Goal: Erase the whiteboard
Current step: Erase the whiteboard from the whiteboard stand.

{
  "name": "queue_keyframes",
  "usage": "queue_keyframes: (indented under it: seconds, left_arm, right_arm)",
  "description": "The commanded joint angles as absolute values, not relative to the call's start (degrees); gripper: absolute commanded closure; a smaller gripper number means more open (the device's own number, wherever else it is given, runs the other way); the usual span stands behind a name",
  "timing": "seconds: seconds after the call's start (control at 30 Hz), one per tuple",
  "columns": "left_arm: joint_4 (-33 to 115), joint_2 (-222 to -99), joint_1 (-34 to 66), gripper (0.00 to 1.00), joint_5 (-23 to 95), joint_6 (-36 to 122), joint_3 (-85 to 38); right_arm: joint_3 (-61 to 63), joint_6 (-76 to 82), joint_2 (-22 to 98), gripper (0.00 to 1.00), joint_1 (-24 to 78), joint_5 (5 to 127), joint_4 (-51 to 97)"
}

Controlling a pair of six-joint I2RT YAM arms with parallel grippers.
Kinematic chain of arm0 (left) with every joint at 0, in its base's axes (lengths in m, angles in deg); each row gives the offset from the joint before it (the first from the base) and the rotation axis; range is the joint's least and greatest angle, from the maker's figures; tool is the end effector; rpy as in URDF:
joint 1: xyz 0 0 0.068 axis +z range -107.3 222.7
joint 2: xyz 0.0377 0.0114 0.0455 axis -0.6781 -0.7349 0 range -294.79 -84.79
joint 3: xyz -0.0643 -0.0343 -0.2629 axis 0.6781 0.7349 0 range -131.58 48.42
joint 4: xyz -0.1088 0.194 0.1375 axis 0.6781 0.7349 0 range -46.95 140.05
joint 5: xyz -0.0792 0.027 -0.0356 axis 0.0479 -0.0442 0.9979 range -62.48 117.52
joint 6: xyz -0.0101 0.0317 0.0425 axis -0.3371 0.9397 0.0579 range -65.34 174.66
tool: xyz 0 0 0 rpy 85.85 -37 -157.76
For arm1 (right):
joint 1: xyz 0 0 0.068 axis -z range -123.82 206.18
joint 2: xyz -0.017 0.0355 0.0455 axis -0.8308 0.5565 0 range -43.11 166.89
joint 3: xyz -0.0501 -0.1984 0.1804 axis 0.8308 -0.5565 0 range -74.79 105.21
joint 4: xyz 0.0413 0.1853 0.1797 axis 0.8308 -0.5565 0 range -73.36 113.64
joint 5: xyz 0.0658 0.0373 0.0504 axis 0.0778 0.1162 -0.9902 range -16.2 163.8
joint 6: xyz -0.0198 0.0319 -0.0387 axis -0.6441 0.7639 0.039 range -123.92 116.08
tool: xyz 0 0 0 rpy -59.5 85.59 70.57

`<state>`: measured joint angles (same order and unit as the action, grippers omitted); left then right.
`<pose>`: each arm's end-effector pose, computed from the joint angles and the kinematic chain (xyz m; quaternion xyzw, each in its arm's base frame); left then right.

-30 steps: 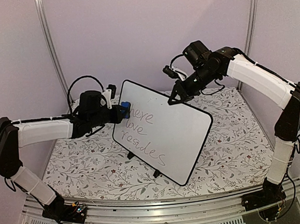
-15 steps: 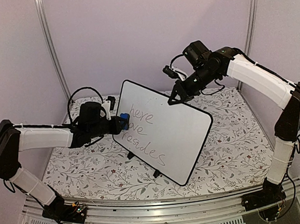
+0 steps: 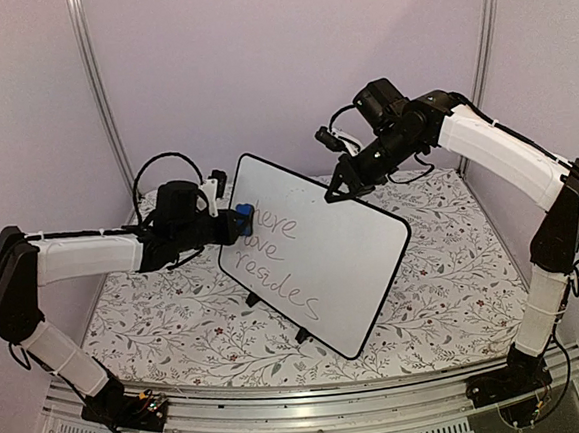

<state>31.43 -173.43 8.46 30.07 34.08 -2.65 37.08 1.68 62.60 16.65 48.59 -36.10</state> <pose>0.2828 -0.1943 0.2276 0.1126 0.8402 -0.2608 0.4619 0.2924 0.2610 0.3681 -0.3357 0.8668 0.3085 0.2020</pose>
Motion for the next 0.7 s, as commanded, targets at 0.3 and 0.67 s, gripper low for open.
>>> queue_keyframes:
  seconds: [0.3,0.67]
  left_arm:
    - [29.52,-172.61,6.5,1.0,31.41,33.23,0.81]
    - [27.81,-171.94,5.71,1.0,30.36,32.86,4.23]
  right_arm:
    - [36.39,-2.51,60.86,1.0,14.35,44.54,-36.56]
    - [36.48,-2.43,61.04,1.0,14.29,44.54,-36.65]
